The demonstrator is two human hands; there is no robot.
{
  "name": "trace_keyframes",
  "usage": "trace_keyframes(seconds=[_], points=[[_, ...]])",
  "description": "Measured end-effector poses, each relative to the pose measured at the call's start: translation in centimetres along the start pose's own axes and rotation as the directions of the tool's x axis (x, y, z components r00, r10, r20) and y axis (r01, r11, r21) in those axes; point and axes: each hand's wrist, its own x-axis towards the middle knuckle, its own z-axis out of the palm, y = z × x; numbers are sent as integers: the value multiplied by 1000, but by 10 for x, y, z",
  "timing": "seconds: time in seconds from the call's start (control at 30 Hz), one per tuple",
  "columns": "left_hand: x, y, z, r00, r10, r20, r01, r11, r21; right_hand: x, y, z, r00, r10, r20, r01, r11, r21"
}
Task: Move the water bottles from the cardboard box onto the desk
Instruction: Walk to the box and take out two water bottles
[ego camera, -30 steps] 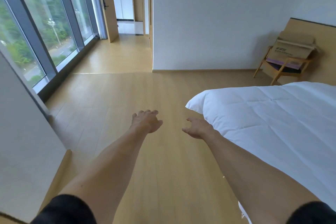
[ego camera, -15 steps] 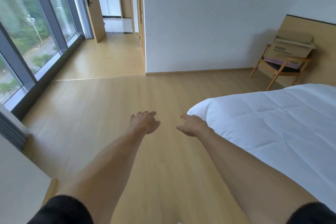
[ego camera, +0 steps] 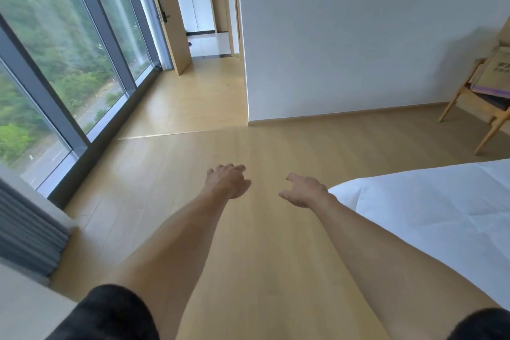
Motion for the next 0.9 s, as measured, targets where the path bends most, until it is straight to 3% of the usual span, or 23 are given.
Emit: trace_keyframes(seconds=[0.4, 0.9], points=[[159, 52, -35, 999, 48, -3, -47, 999, 17, 142, 42, -62, 999, 36, -4, -36, 999, 28], [422, 98, -65, 964, 258, 56, -252, 962, -101, 331, 72, -138, 953, 300, -28, -298, 952, 73]])
